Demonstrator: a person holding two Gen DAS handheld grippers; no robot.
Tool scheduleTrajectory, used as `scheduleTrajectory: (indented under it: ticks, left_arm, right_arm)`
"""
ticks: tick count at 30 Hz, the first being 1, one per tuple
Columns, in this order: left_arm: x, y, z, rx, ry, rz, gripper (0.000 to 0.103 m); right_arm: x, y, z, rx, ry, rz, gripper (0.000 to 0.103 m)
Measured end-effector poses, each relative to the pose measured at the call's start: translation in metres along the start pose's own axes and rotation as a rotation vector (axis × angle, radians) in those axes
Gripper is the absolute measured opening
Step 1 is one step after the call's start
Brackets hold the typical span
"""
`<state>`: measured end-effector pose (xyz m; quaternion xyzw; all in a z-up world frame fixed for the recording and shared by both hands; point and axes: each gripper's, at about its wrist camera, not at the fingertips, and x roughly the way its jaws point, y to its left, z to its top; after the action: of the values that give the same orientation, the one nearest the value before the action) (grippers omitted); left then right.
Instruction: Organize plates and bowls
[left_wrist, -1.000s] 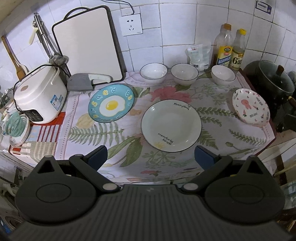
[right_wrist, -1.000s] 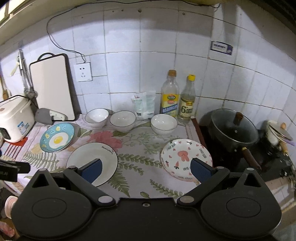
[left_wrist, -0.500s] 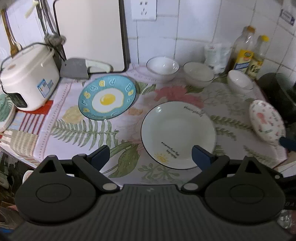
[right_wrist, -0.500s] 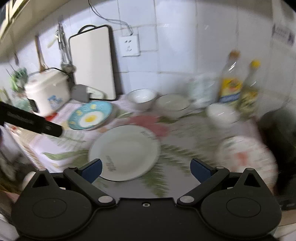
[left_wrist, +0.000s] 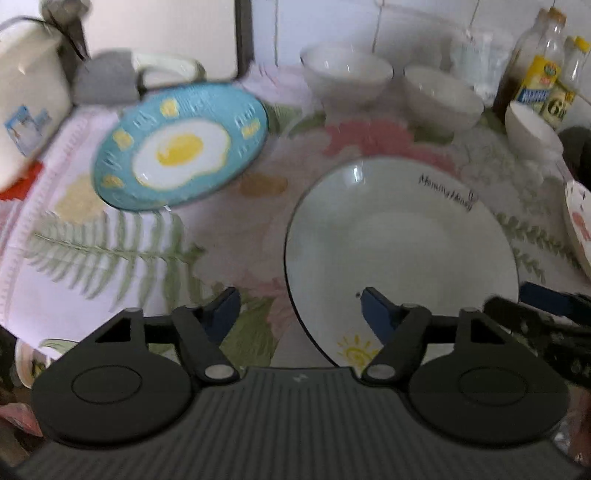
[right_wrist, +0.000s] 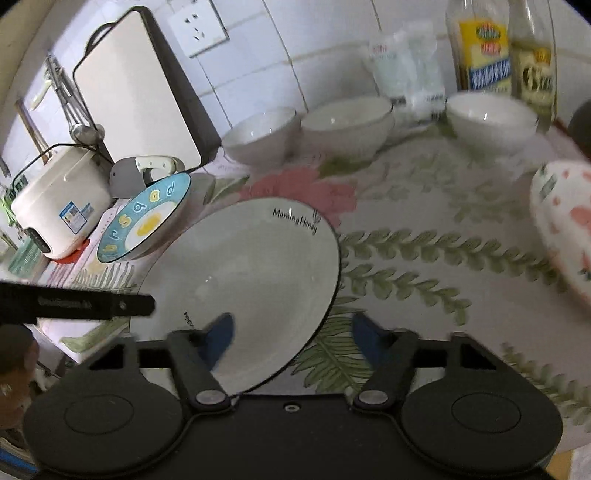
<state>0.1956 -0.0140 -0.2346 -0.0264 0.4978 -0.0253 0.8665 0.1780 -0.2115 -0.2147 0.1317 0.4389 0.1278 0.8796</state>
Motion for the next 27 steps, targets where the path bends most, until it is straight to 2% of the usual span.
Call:
scheduleTrajectory:
  ticks: [1, 2, 3, 4, 5, 7, 11, 19, 27]
  left_arm:
    - [0.006, 0.002, 0.001, -0.009, 0.022, -0.009, 0.064]
    - [0.010, 0.003, 0.001, -0.013, 0.042, -0.025, 0.058]
    - [0.015, 0.003, 0.000, -0.016, 0.054, -0.038, 0.054]
    - [0.019, 0.004, 0.000, -0.023, 0.072, -0.051, 0.041]
    - [0.022, 0.005, 0.000, -0.037, 0.080, -0.080, 0.031]
    - [0.024, 0.007, 0.002, -0.082, 0.083, -0.098, 0.031]
    - [0.023, 0.010, 0.005, -0.126, 0.103, -0.109, 0.027]
    - [0.011, -0.014, 0.033, -0.081, 0.046, -0.150, 0.028]
    - [0.030, -0.037, 0.061, -0.045, 0.038, -0.147, 0.028]
  right_arm:
    - [0.006, -0.003, 0.001, 0.032, 0.019, 0.012, 0.048]
    - [0.010, -0.005, 0.002, 0.051, 0.031, 0.020, 0.046]
    - [0.013, -0.007, 0.002, 0.061, 0.032, 0.013, 0.039]
    - [0.016, -0.008, 0.001, 0.062, 0.033, -0.002, 0.024]
    - [0.018, -0.010, 0.001, 0.063, 0.034, -0.021, 0.021]
    - [0.017, -0.018, 0.001, 0.101, 0.029, 0.011, 0.017]
    - [0.010, -0.013, 0.004, 0.048, 0.019, 0.004, 0.017]
    - [-0.001, -0.026, 0.026, 0.019, -0.044, -0.030, 0.018]
    - [0.006, -0.050, 0.049, -0.002, -0.049, -0.060, 0.018]
